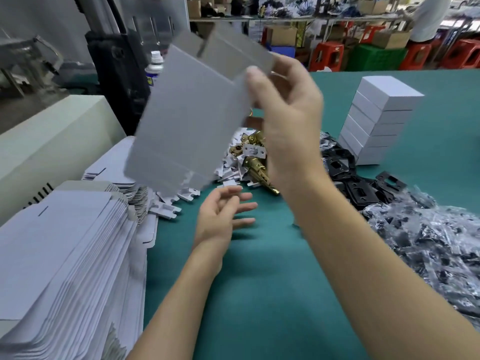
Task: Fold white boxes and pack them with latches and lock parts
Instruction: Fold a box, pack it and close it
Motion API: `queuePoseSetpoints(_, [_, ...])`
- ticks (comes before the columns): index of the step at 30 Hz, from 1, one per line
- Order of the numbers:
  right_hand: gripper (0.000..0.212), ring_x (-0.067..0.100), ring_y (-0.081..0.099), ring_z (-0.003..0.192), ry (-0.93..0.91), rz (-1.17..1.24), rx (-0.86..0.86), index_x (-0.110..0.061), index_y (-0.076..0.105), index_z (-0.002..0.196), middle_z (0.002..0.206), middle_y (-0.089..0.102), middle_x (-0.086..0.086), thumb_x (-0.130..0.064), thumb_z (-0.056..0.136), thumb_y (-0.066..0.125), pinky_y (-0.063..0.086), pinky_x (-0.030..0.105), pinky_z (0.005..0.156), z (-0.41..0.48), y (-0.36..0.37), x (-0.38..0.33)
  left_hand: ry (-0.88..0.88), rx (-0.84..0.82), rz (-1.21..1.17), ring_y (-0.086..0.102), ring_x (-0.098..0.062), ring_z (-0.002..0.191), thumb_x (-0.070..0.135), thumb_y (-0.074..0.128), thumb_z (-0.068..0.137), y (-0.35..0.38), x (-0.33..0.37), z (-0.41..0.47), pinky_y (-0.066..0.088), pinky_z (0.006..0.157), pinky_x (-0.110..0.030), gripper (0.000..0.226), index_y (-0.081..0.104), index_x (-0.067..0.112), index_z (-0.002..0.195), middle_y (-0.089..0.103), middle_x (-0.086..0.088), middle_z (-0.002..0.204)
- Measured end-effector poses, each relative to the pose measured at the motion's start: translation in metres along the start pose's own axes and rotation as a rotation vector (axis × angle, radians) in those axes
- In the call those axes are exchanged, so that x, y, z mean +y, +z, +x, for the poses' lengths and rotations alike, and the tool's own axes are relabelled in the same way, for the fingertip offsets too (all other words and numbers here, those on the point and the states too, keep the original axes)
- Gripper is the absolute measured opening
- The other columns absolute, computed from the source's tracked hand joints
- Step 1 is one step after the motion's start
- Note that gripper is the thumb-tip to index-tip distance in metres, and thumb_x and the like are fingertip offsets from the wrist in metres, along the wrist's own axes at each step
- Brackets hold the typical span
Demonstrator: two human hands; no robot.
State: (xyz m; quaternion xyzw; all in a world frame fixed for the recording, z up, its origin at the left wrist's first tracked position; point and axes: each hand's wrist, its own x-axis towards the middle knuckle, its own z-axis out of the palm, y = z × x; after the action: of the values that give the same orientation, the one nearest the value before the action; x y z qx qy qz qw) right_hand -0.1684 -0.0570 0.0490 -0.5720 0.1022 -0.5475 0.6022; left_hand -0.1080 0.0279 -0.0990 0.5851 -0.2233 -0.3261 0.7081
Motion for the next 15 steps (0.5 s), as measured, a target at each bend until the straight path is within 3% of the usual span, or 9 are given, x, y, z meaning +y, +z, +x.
queuePoseSetpoints(3, [0.018,0.013,0.069,0.087,0.165,0.016,0.053,-0.012,0.066,0.118,0.094,0.075,-0.005,-0.012,0.101,0.063,0.056,0.027,0.065,-0.012,-0.049,-0.002,-0.099,0.103,-0.072,0.075,-0.013,0.067,0.01,0.051,0.11,-0.007,0.004,0.001,0.063,0.064,-0.037,0.016,0.064,0.006,0.119,0.075,-0.008,0.096])
queuePoseSetpoints(4, [0.017,0.012,0.069,0.087,0.225,-0.017,0.057,-0.013,0.068,0.117,0.093,0.076,-0.007,-0.011,0.101,0.064,0.056,0.028,0.066,-0.019,-0.062,0.003,-0.157,0.046,-0.148,0.074,-0.015,0.066,0.019,0.053,0.11,-0.008,0.008,0.0,0.061,0.06,-0.036,0.019,0.067,0.007,0.118,0.074,-0.007,0.094])
queuePoseSetpoints(6, [0.015,0.009,0.07,0.081,0.334,-0.064,0.074,-0.016,0.07,0.113,0.089,0.077,-0.008,-0.009,0.101,0.064,0.055,0.025,0.063,-0.035,-0.084,0.018,-0.268,-0.215,-0.229,0.075,-0.019,0.077,0.054,0.045,0.108,-0.006,0.018,-0.009,0.059,0.067,-0.035,0.049,0.077,0.018,0.112,0.077,-0.003,0.094])
queuePoseSetpoints(9, [0.014,0.006,0.071,0.076,0.4,-0.1,0.132,-0.019,0.07,0.108,0.087,0.078,-0.006,-0.009,0.1,0.065,0.055,0.021,0.06,-0.057,-0.105,0.037,-0.356,-0.479,-0.18,0.077,-0.022,0.097,0.087,0.045,0.083,0.002,0.027,-0.024,0.062,0.075,-0.034,0.077,0.081,0.027,0.116,0.08,-0.004,0.11])
queuePoseSetpoints(11, [0.014,0.007,0.072,0.077,0.418,-0.115,0.156,-0.021,0.07,0.11,0.091,0.079,-0.004,-0.012,0.1,0.066,0.056,0.024,0.058,-0.067,-0.112,0.047,-0.386,-0.535,-0.136,0.075,-0.024,0.113,0.09,0.061,0.071,0.008,0.027,-0.031,0.062,0.083,-0.034,0.082,0.077,0.031,0.126,0.076,-0.008,0.128])
queuePoseSetpoints(15, [0.021,0.012,0.071,0.076,0.503,-0.16,0.131,-0.03,0.067,0.12,0.099,0.078,-0.002,-0.021,0.1,0.066,0.054,0.033,0.044,-0.079,-0.112,0.055,-0.455,-0.516,-0.214,0.068,-0.035,0.126,0.083,0.082,0.058,0.007,0.026,-0.035,0.059,0.097,-0.048,0.094,0.074,0.023,0.131,0.068,-0.017,0.139])
